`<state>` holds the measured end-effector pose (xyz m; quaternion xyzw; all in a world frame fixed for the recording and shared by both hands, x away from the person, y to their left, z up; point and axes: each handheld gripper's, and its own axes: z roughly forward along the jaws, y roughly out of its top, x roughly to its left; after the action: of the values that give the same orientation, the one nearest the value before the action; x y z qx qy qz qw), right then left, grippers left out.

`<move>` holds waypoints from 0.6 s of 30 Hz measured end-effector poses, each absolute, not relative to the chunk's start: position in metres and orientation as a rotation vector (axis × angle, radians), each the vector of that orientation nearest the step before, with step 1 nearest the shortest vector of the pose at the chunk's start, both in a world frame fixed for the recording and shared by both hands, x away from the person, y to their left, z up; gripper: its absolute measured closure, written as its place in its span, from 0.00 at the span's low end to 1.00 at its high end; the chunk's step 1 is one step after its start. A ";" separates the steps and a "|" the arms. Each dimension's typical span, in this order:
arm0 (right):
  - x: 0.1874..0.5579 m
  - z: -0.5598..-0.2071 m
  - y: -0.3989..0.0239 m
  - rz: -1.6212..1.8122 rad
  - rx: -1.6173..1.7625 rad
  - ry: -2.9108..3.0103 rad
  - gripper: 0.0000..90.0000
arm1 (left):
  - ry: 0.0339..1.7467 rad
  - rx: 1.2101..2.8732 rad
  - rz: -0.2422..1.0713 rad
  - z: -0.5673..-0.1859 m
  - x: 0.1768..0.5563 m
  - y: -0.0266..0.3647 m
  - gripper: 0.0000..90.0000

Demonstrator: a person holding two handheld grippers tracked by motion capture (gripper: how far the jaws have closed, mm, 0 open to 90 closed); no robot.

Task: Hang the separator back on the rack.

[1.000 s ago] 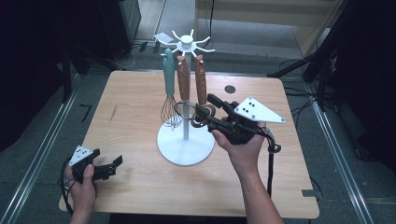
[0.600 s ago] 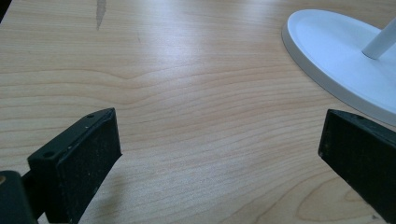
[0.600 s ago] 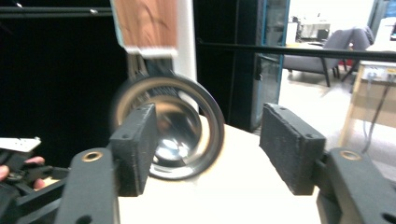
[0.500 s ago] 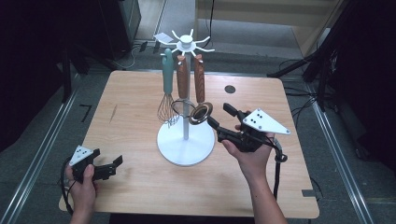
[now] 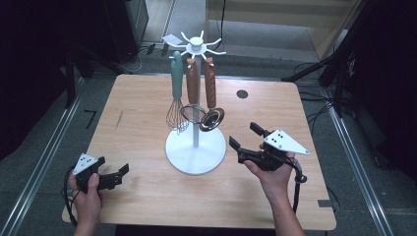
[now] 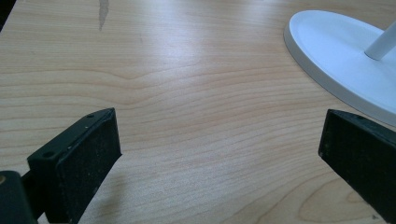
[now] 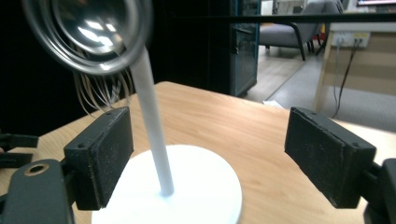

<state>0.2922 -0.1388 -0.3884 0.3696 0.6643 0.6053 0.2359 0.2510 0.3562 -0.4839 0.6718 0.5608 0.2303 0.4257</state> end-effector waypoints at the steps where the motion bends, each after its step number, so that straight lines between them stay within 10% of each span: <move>1: 0.292 -0.392 -0.142 1.655 1.022 1.823 0.18 | 1.402 1.680 0.575 -0.484 0.251 0.356 0.00; 18: 0.281 -0.442 -0.180 1.545 1.165 1.825 0.20 | 1.402 1.676 0.584 -0.484 0.250 0.356 0.00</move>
<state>0.2812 -0.1798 -0.4422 0.4253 0.6663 0.5641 0.2385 0.2504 0.3558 -0.4838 0.6705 0.5608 0.2337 0.4257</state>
